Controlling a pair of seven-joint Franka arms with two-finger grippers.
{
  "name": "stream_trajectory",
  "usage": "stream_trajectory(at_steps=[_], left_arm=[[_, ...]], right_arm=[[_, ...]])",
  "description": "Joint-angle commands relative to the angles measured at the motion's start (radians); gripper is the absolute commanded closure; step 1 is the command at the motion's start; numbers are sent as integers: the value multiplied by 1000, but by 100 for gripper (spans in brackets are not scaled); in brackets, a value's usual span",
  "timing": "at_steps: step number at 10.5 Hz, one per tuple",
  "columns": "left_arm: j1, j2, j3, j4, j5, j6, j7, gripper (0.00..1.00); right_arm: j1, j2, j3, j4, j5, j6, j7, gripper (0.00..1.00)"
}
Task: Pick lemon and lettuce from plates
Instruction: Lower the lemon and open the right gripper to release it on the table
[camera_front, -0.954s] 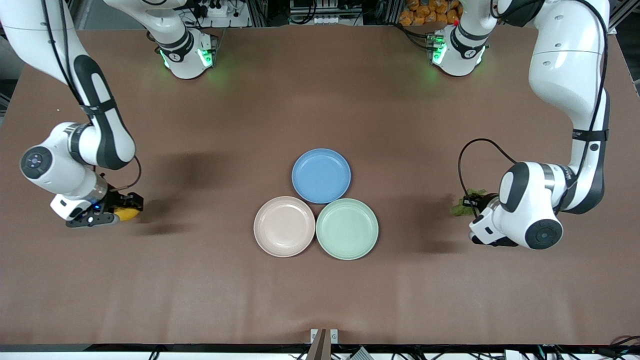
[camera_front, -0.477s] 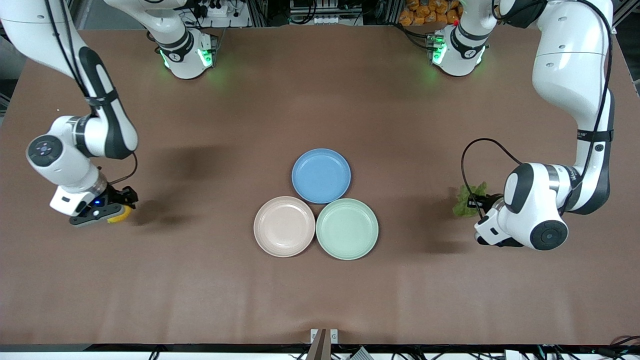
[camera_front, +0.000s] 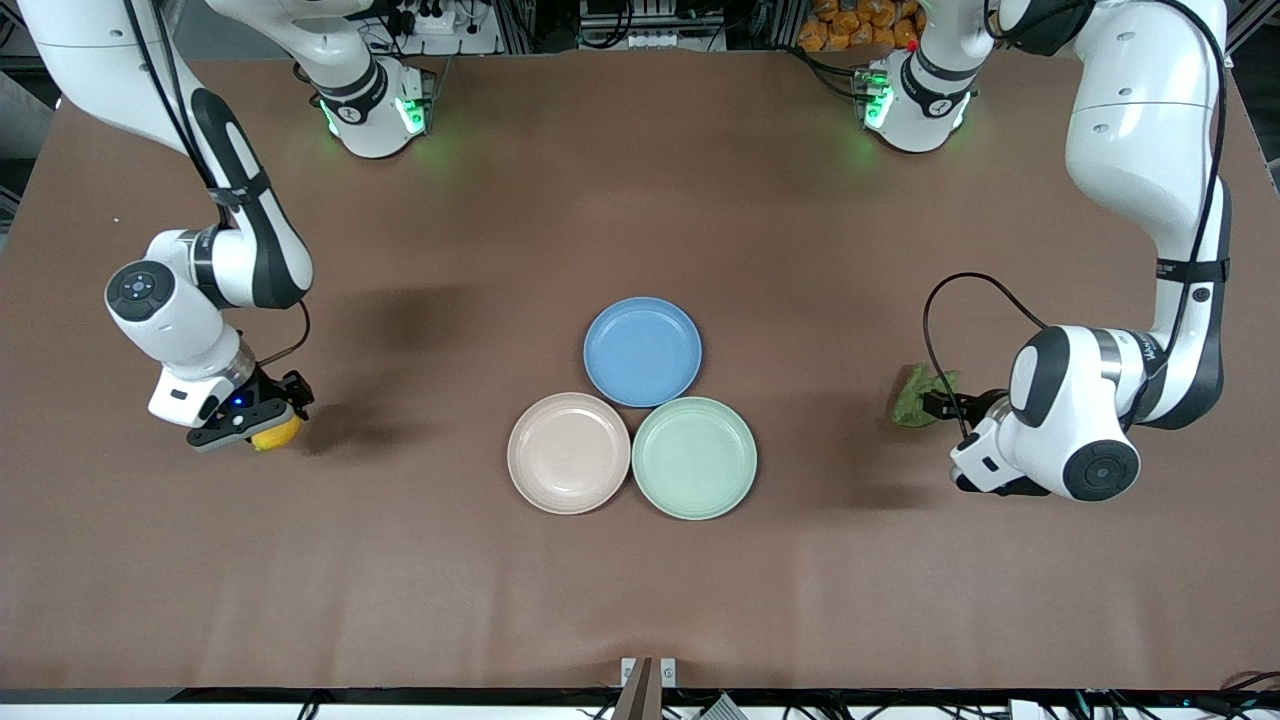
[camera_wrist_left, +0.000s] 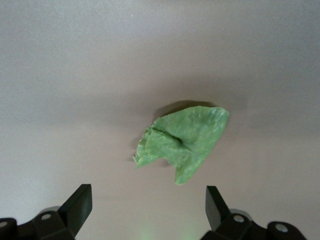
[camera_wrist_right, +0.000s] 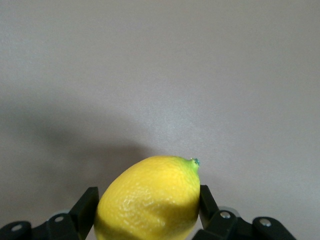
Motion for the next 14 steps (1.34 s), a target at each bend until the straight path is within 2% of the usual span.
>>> stream_trajectory(at_steps=[1, 2, 6, 7, 8, 9, 12, 14], left_arm=[[3, -19, -6, 15, 25, -7, 10, 0], [3, -27, -6, 15, 24, -7, 11, 0], [8, -32, -6, 27, 24, 2, 13, 0], [10, -32, -6, 29, 24, 8, 14, 0], [10, -32, -6, 29, 24, 14, 14, 0], [14, -33, -6, 29, 24, 31, 13, 0], [16, -36, -8, 27, 21, 82, 14, 0], [16, -36, -8, 29, 21, 93, 13, 0]], right_arm=[[-16, -21, 16, -6, 183, -44, -12, 100], [-17, -9, 15, 12, 231, -84, -13, 100], [-34, 52, 15, 46, 233, -78, -16, 100], [-34, 54, 15, 46, 234, -79, -15, 77], [-34, 54, 15, 44, 234, -79, -16, 46], [-34, 54, 15, 44, 234, -78, -13, 0], [-33, 39, 15, 32, 236, -87, -10, 0], [-54, -13, 13, -32, 236, -87, -16, 0]])
